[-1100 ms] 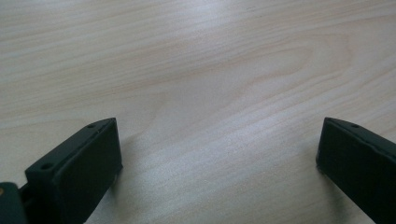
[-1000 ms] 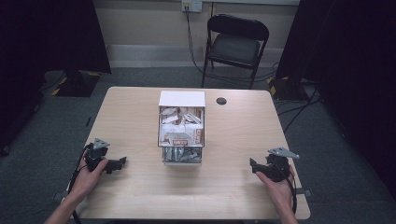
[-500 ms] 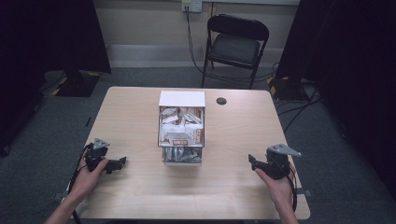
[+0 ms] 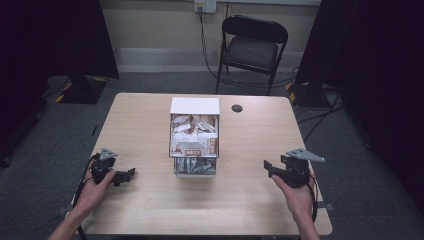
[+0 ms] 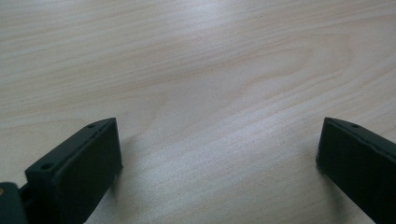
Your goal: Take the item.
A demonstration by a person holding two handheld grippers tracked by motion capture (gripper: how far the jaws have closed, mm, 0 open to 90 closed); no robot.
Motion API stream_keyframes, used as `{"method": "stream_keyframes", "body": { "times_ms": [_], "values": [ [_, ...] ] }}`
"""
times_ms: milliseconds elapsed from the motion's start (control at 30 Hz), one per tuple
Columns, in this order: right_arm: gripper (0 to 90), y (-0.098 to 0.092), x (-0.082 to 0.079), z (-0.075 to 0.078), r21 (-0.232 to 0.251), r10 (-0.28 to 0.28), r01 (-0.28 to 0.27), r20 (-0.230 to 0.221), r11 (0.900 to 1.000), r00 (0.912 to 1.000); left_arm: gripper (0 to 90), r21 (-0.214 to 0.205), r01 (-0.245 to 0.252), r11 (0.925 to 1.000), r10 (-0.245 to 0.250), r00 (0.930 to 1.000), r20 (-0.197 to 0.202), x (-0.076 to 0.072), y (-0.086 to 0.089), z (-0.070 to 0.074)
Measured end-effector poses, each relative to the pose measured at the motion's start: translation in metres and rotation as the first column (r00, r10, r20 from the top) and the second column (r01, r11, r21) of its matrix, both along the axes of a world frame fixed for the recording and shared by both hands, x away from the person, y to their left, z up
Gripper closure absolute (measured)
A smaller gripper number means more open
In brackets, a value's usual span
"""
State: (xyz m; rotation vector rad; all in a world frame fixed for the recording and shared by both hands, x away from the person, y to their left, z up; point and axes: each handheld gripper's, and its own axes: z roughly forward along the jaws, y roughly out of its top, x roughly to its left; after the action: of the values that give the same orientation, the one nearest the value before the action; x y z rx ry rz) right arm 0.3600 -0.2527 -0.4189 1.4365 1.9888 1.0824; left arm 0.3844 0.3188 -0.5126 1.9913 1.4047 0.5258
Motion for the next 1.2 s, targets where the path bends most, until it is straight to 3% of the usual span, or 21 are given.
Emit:
{"method": "stream_keyframes", "body": {
  "times_ms": [367, 733, 1033, 1200],
  "values": [
    [32.7, 0.005, 0.007, 0.015, 0.039, 0.028, -0.028, -0.001, 0.9988, 0.9996, 0.0, 0.000, 0.000, 1.0000, 0.000, 1.0000, 0.000, 0.000, 0.000, 0.000],
    [37.2, 0.014, 0.017, 0.037, 0.069, 0.081, -0.083, 0.031, 0.9941, 0.9962, 0.0, -0.001, 0.000, 1.0000, 0.000, 1.0000, 0.002, 0.000, 0.000, 0.000],
    [39.6, 0.019, 0.018, 0.044, 0.090, 0.104, -0.106, 0.028, 0.9903, 0.9942, 0.0, -0.001, 0.000, 1.0000, 0.000, 1.0000, 0.003, 0.001, 0.000, 0.000],
    [41.1, 0.023, 0.019, 0.059, 0.101, 0.112, -0.116, 0.042, 0.9881, 0.9928, 0.0, 0.000, 0.001, 1.0000, -0.001, 1.0000, 0.002, 0.000, 0.000, 0.000]
  ]
}}
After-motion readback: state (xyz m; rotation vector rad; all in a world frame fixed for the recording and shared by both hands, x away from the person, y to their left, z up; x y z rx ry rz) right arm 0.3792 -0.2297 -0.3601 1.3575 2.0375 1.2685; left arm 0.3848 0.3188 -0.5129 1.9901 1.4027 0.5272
